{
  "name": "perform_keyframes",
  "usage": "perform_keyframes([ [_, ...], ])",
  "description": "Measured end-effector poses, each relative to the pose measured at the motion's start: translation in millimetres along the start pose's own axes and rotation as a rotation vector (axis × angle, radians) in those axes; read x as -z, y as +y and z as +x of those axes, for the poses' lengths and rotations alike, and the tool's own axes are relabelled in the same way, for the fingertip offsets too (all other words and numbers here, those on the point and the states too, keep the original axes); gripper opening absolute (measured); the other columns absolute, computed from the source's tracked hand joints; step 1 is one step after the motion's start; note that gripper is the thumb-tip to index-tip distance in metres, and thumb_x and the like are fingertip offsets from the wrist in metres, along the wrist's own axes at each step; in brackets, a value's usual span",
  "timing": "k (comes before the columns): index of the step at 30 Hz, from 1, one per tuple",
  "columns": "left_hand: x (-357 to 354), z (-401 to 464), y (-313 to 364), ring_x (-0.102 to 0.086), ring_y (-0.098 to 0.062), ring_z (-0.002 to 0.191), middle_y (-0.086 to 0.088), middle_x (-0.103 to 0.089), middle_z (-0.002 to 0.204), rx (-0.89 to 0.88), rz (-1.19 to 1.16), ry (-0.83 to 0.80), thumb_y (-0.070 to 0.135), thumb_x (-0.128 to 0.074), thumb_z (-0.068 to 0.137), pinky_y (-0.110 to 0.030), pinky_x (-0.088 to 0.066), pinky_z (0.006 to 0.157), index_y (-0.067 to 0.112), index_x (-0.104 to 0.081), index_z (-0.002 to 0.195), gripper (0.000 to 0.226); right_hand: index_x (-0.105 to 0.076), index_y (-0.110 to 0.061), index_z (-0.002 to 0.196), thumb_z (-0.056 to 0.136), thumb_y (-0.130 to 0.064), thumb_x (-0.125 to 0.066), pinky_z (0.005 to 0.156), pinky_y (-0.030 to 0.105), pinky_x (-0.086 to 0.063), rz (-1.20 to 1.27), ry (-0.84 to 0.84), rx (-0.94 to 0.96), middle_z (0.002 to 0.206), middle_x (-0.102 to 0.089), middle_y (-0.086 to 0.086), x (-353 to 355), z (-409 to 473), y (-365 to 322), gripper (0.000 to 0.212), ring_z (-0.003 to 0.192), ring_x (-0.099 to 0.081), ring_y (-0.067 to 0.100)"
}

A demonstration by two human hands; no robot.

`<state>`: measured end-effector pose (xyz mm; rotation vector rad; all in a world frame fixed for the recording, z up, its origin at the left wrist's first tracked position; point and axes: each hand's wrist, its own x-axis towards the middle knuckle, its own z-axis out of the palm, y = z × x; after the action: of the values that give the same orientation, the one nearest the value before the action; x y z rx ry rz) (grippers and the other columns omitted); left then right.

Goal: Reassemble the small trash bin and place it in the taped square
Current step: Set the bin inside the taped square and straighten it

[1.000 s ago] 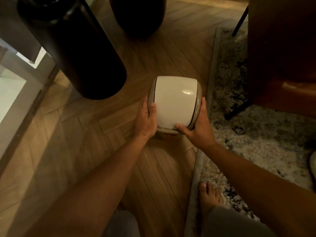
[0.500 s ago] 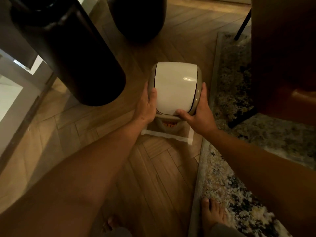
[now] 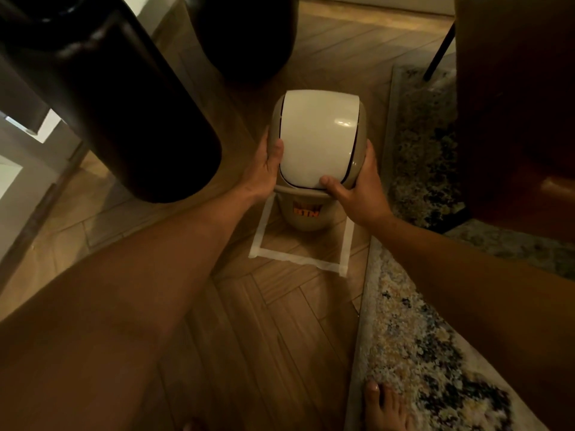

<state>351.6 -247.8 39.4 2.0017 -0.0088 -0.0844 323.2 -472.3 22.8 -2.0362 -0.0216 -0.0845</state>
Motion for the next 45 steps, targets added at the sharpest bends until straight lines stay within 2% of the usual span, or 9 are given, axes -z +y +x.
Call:
perform_keyframes([
  [4, 1.3, 5.2, 3.2, -0.033, 0.002, 0.129, 0.007, -0.036, 0.158, 0.012, 0.045, -0.046, 0.051, -0.023, 0.107, 0.006, -0.025, 0.087, 0.032, -0.014, 0.161, 0.058, -0.015, -0.023, 0.161, 0.07, -0.06, -0.083, 0.113, 0.044, -0.045, -0.014, -0.03, -0.028, 0.156, -0.041, -0.001, 3.3, 8.9, 1.4, 0.119, 0.141, -0.045, 0.013],
  [7, 4.5, 19.3, 12.8, -0.039, -0.014, 0.139, 0.002, -0.04, 0.159, 0.086, 0.021, -0.066, 0.06, -0.023, 0.104, -0.024, -0.032, 0.112, 0.032, -0.021, 0.16, 0.063, -0.019, -0.022, 0.159, 0.067, -0.067, -0.081, 0.112, 0.046, -0.046, -0.041, -0.092, -0.015, 0.155, -0.041, 0.0, 15.8, 26.1, -3.5, 0.12, 0.142, -0.044, 0.016],
  [10, 13.5, 30.8, 15.8, -0.044, -0.021, 0.139, 0.0, -0.046, 0.154, 0.162, 0.028, -0.035, 0.069, -0.027, 0.098, -0.046, -0.035, 0.116, 0.031, -0.03, 0.157, 0.071, -0.023, -0.027, 0.157, 0.064, -0.079, -0.075, 0.113, 0.038, -0.045, -0.085, -0.133, -0.008, 0.158, -0.036, -0.005, 27.4, 35.3, -6.0, 0.118, 0.143, -0.041, 0.011],
  [13, 20.5, 25.2, 12.2, -0.055, -0.01, 0.126, 0.009, -0.059, 0.139, 0.135, 0.008, -0.056, 0.08, -0.037, 0.086, -0.043, -0.043, 0.11, 0.032, -0.042, 0.149, 0.079, -0.025, -0.038, 0.153, 0.063, -0.077, -0.077, 0.1, 0.012, -0.045, -0.081, -0.145, -0.012, 0.144, -0.041, -0.025, 33.4, 28.9, -7.2, 0.111, 0.126, -0.045, -0.014],
  [17, 23.0, 8.3, 5.9, -0.052, -0.004, 0.125, 0.014, -0.054, 0.143, 0.117, 0.013, -0.174, 0.077, -0.061, 0.079, -0.035, -0.047, 0.105, 0.038, -0.033, 0.152, 0.088, -0.021, -0.032, 0.158, 0.07, -0.06, -0.086, 0.112, 0.042, -0.047, -0.034, -0.227, 0.028, 0.156, -0.041, -0.009, 34.2, 17.7, -9.6, 0.114, 0.142, -0.043, 0.007],
  [24, 35.2, -10.1, 1.3, -0.033, -0.004, 0.136, 0.003, -0.038, 0.158, 0.094, 0.178, -0.279, 0.038, -0.091, 0.069, -0.021, -0.037, 0.104, 0.034, -0.016, 0.158, 0.117, -0.021, -0.024, 0.161, 0.077, -0.034, -0.087, 0.116, 0.04, -0.042, -0.159, -0.3, 0.016, 0.156, -0.043, 0.0, 37.1, -6.9, -6.7, 0.107, 0.141, -0.043, 0.01],
  [30, 41.2, -16.8, 3.3, -0.052, -0.039, 0.131, -0.021, -0.049, 0.147, 0.182, 0.318, -0.258, 0.03, -0.091, 0.07, -0.05, -0.053, 0.098, 0.023, -0.025, 0.157, 0.109, -0.026, -0.027, 0.16, 0.081, -0.031, -0.085, 0.096, 0.018, -0.04, -0.22, -0.289, -0.073, 0.149, -0.055, -0.002, 44.2, -18.3, -11.0, 0.099, 0.128, -0.051, 0.009],
  [38, 45.1, -32.3, -0.4, -0.049, -0.022, 0.133, -0.003, -0.049, 0.149, 0.107, 0.385, -0.278, 0.042, -0.09, 0.069, -0.023, -0.041, 0.089, 0.03, -0.029, 0.155, 0.106, -0.029, -0.03, 0.154, 0.079, -0.045, -0.084, 0.086, 0.033, -0.055, -0.281, -0.325, -0.165, 0.132, -0.065, 0.001, 55.9, -40.9, -13.9, 0.094, 0.097, -0.065, 0.013],
  [45, 42.3, -37.4, 3.7, -0.051, -0.012, 0.122, -0.001, -0.054, 0.144, 0.098, 0.404, -0.242, 0.037, -0.089, 0.071, -0.011, -0.033, 0.077, 0.028, -0.037, 0.151, 0.096, -0.024, -0.031, 0.159, 0.086, -0.043, -0.077, 0.091, 0.039, -0.056, -0.36, -0.356, -0.176, 0.124, -0.068, 0.004, 54.9, -35.8, -19.5, 0.091, 0.099, -0.066, 0.021],
])
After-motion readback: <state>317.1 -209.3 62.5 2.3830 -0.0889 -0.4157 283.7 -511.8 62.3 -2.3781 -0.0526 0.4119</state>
